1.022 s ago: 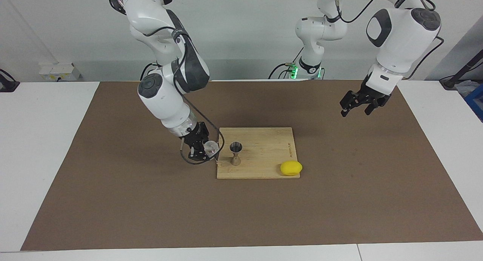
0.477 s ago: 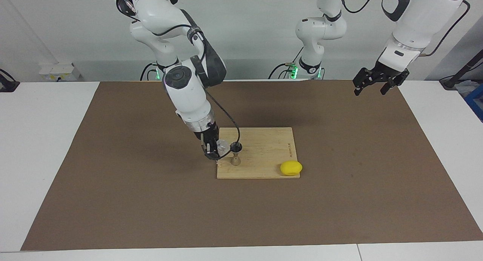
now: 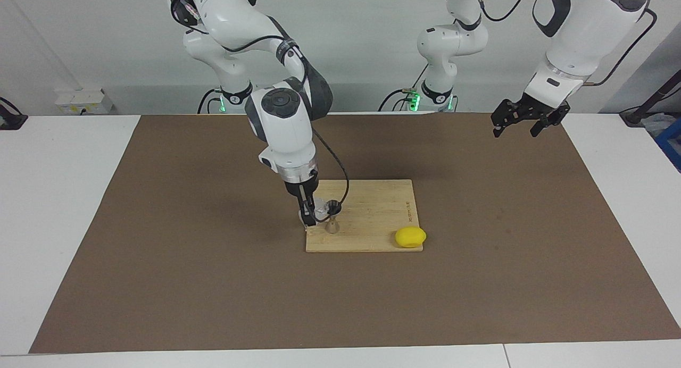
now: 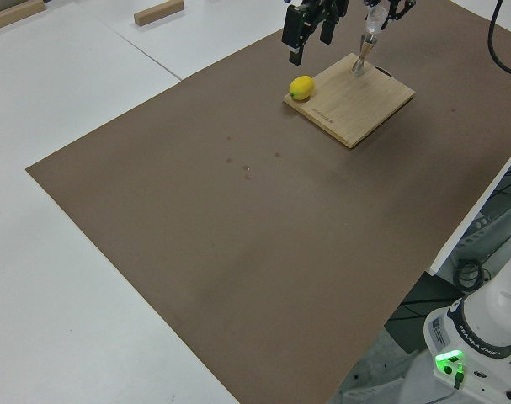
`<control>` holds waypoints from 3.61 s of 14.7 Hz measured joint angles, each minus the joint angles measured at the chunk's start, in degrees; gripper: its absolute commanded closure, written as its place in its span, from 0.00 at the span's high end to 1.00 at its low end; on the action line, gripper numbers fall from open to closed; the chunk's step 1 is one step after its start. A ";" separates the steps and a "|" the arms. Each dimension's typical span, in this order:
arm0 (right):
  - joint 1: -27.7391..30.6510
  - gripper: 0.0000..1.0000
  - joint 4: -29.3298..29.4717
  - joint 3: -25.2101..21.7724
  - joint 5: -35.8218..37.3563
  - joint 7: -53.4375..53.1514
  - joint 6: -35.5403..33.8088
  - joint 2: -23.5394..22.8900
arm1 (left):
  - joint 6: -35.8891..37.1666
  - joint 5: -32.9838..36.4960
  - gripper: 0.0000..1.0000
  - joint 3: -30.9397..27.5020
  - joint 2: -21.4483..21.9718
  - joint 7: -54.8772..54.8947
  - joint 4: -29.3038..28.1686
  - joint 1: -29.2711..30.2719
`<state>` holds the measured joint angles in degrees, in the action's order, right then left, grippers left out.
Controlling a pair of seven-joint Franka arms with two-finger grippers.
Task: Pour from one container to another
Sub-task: 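Move the held glass cup with the right gripper above the metal cup, then tilt the glass cup with the right gripper over the metal cup, then tilt the glass cup upright and lift it away with the right gripper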
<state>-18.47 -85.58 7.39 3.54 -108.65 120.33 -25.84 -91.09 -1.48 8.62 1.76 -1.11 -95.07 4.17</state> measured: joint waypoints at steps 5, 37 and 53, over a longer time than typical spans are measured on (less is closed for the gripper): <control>-1.43 0.00 0.43 -0.01 5.26 -0.01 -1.03 -0.46 | 1.78 0.00 1.00 -0.10 0.13 0.00 2.48 0.27; -6.48 0.00 2.18 0.20 20.92 5.81 -6.30 -0.48 | 3.71 -0.03 1.00 -0.03 -0.10 -0.04 4.01 -0.18; -6.39 0.00 2.50 0.18 17.59 6.41 -6.53 -0.48 | 3.71 -0.02 1.00 -0.52 -0.10 6.68 4.01 -0.10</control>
<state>-24.87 -83.08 7.57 21.13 -102.24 113.80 -26.32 -87.38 -1.50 8.10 1.66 5.57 -91.06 4.07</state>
